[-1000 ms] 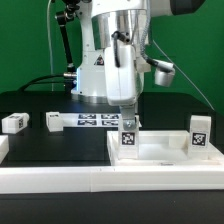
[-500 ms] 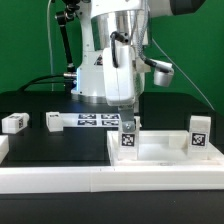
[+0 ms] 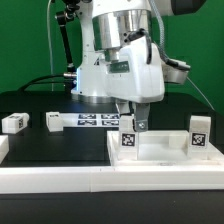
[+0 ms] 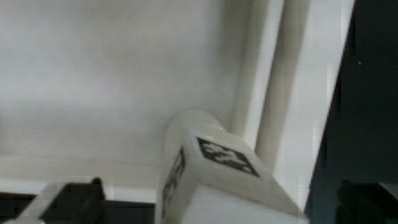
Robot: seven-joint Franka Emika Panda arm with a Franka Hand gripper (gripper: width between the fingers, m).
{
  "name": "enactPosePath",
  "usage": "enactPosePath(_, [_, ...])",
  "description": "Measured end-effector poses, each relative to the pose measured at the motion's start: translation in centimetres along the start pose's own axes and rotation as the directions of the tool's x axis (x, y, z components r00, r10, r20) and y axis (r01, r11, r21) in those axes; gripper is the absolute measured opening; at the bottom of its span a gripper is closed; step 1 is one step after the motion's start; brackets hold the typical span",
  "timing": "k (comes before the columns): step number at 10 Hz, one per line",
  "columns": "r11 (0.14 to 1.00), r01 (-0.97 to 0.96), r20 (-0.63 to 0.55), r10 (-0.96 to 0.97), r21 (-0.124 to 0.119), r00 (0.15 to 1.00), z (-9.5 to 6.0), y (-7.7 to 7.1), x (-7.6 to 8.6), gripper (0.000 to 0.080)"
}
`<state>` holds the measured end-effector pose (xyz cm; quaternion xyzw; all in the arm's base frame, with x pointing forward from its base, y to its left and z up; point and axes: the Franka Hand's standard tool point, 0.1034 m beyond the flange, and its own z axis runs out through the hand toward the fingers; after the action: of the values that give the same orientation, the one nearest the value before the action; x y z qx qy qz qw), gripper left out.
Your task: Assemble square table
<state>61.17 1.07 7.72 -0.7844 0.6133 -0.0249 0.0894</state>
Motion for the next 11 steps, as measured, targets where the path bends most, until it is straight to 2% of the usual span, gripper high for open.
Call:
enactPosePath(1, [0.997,0.078,0.0,-0.078,0.0,0.997,0.0,0.0,-0.01,0.0649])
enactPosePath(2, [0.983,0.183,0.007,-0.183,-0.024,0.983,0.02,0.11,-0.28,0.0649])
enactPosePath(4, [0.921,0.387,0.003,-0.387,-0.051,0.922,-0.06,0.03,-0.44,0.0649])
enactPosePath(9, [0.705,0.707,0.016,-0.707,-0.061,0.707,-0.06,-0.09,-0.24,0.0649])
enactPosePath(11, [0.55,0.833,0.027,-0.833,-0.064,0.552,-0.11,0.05,0.36,0.0649])
